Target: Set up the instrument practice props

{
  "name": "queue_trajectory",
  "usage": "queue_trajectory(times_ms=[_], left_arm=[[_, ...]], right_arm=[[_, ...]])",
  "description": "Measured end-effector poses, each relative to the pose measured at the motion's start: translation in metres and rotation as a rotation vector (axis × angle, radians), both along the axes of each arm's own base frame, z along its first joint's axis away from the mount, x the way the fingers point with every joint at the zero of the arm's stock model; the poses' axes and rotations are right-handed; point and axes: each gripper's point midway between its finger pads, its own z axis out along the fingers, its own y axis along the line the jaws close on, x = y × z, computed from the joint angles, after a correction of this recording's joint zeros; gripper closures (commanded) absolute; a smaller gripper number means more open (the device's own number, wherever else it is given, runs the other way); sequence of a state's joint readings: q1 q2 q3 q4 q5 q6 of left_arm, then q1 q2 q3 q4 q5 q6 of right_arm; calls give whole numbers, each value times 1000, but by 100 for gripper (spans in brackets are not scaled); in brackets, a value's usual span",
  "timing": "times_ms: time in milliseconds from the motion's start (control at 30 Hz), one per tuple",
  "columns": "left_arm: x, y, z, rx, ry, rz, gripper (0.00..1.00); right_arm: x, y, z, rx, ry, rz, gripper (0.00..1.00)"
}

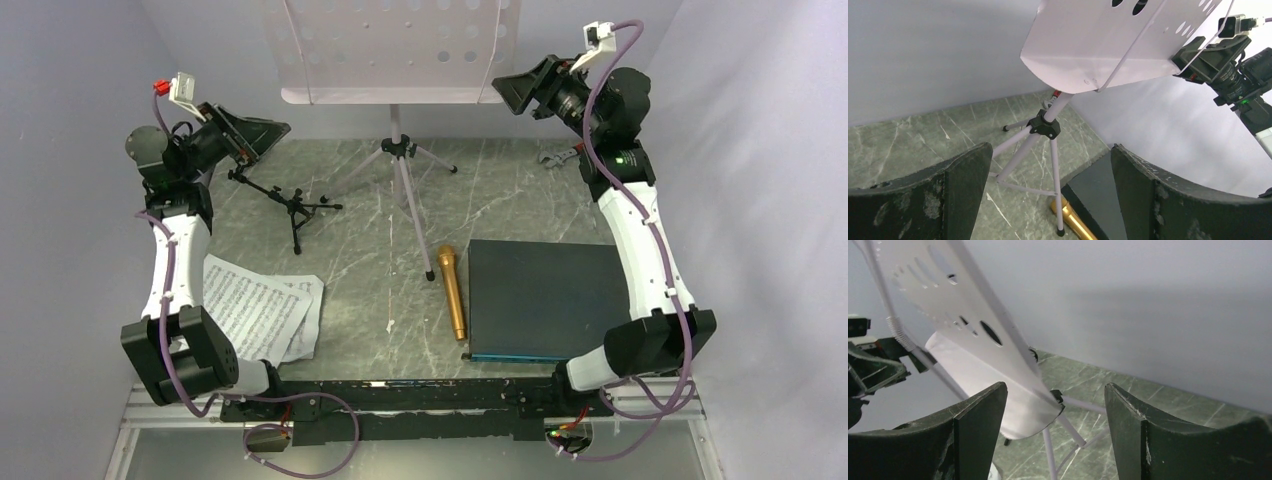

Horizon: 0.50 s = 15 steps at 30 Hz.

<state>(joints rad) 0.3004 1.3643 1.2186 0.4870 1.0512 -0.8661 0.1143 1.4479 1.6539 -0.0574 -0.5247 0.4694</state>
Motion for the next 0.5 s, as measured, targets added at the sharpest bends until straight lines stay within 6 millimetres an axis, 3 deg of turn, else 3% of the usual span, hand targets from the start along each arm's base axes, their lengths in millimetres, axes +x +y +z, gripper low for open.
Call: queue_trajectory(times_ms=[300, 500], left_arm=[[-4, 0, -18, 31, 28, 13, 6], [-15, -3, -15, 58, 3, 22, 6]], right_arm=[[30, -8, 1, -1, 15, -76, 27], [43, -13, -4, 1, 26, -116, 27]])
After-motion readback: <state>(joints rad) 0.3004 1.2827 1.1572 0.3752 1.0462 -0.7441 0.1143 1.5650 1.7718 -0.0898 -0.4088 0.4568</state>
